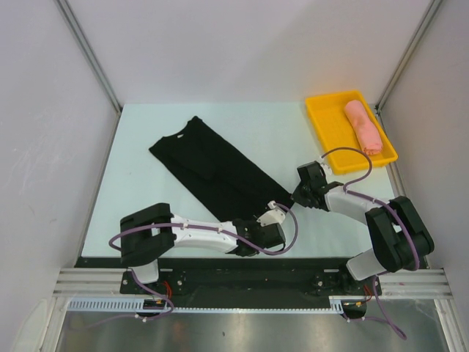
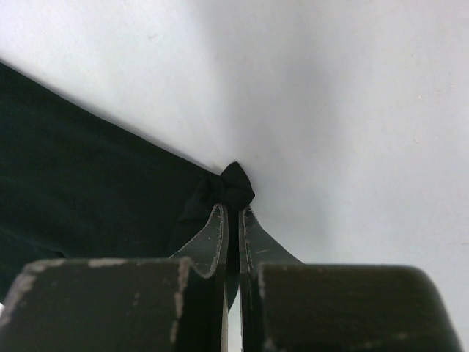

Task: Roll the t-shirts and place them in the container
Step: Roll the T-shirt to the center of the board.

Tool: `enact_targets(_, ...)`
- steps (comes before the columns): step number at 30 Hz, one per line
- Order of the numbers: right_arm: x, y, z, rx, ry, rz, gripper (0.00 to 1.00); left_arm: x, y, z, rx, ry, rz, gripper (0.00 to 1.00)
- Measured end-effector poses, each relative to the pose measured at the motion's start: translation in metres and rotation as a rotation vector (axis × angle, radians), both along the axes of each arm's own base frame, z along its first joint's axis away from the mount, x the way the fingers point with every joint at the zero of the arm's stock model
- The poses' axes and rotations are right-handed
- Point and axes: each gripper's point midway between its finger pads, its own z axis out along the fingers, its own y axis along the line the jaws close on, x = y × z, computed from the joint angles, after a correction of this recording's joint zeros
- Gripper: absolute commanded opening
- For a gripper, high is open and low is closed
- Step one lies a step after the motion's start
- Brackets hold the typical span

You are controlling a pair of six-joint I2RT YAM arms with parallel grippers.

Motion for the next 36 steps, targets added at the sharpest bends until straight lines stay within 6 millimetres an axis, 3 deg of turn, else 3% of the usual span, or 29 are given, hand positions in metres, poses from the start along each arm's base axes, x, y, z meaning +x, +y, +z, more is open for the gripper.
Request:
enact_targets(2, -0.001, -0.001, 0.000, -0.004, 0.006, 0.001, 0.00, 0.002, 0.001, 0.000, 0.003, -0.011, 0.000, 0.09)
enact_targets(9, -0.010, -0.012, 0.003, -0.044, 0.048, -0.026, 0.00, -0.004, -0.007, 0.002, -0.073, 0.020, -0.034, 0.01)
enact_targets(17, -0.032, -0.044, 0.014, -0.124, 0.138, -0.134, 0.00, -0.036, -0.042, 0.009, -0.316, 0.174, -0.129, 0.01)
enact_targets(23, -0.044, -0.054, 0.019, -0.170, 0.199, -0.171, 0.00, -0.054, -0.058, 0.014, -0.444, 0.271, -0.161, 0.01)
enact_targets(28, -0.052, -0.061, 0.019, -0.210, 0.250, -0.195, 0.00, -0.060, -0.060, 0.018, -0.536, 0.347, -0.152, 0.04)
enact_targets(33, -0.046, -0.058, 0.019, -0.241, 0.278, -0.189, 0.00, -0.052, -0.053, 0.024, -0.635, 0.420, -0.110, 0.04)
enact_targets(36, -0.041, -0.053, 0.022, -0.247, 0.265, -0.176, 0.21, -0.049, -0.050, 0.026, -0.685, 0.471, -0.094, 0.04)
